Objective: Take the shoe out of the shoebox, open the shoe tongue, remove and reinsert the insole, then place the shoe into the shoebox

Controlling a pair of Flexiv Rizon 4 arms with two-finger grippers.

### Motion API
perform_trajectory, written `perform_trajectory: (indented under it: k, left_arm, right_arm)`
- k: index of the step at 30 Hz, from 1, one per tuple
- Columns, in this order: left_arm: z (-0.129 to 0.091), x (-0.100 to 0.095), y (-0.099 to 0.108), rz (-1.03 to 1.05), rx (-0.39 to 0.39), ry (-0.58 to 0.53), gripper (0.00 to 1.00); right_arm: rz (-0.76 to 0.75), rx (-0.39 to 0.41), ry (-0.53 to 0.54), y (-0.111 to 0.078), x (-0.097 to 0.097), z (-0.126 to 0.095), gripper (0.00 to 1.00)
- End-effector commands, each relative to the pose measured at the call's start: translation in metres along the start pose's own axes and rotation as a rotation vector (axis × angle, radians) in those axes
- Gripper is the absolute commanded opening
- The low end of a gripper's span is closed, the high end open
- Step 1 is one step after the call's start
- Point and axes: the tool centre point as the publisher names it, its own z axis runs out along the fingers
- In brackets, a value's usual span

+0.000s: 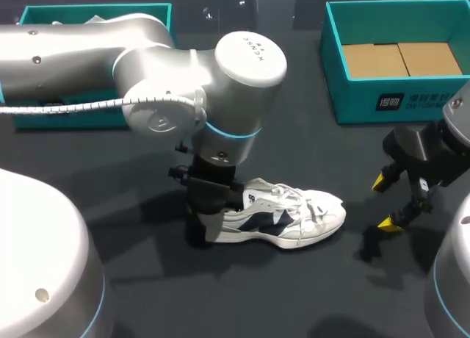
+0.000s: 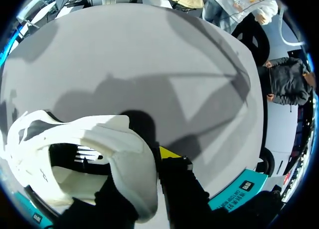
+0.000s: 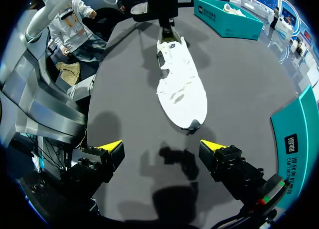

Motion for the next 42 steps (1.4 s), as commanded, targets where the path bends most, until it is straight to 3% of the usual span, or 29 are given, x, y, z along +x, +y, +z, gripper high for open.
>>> perform_trajectory:
  k: [1, 9, 10, 12, 14, 16, 20, 29, 34, 42]
  left_arm:
    - [0.002, -0.005, 0.000, 0.008, 0.001, 0.003, 0.00]
    - [0.006, -0.011, 0.003, 0.024, -0.002, 0.039, 0.01]
    - [0.007, -0.011, 0.003, 0.027, -0.001, 0.040, 0.19]
    - [0.009, -0.011, 0.003, 0.028, -0.001, 0.043, 0.39]
    - [0.009, -0.011, 0.004, 0.030, 0.001, 0.042, 0.48]
    - [0.009, -0.010, 0.004, 0.035, 0.001, 0.036, 0.68]
    - [0.003, -0.009, 0.000, 0.038, -0.006, 0.013, 1.00]
    - [-0.058, 0.017, -0.015, -0.087, -0.036, -0.174, 1.00]
    - [-0.082, 0.039, -0.025, -0.231, 0.048, -0.312, 1.00]
    - [-0.100, 0.072, -0.046, -0.454, 0.154, -0.504, 1.00]
  right_arm:
    - [0.001, 0.002, -0.003, 0.000, 0.001, 0.001, 1.00]
    - [0.001, 0.002, -0.003, 0.000, 0.001, 0.001, 1.00]
    - [0.001, 0.002, -0.003, 0.000, 0.001, 0.001, 1.00]
    - [0.001, 0.002, -0.003, 0.000, 0.001, 0.001, 1.00]
    - [0.001, 0.002, -0.003, 0.000, 0.001, 0.001, 1.00]
    - [0.001, 0.002, -0.003, 0.000, 0.001, 0.001, 1.00]
    - [0.001, 0.002, -0.003, 0.000, 0.001, 0.001, 1.00]
    - [0.001, 0.002, -0.003, 0.000, 0.001, 0.001, 1.00]
    - [0.001, 0.002, -0.003, 0.000, 0.001, 0.001, 1.00]
    - [0.001, 0.002, -0.003, 0.000, 0.001, 0.001, 1.00]
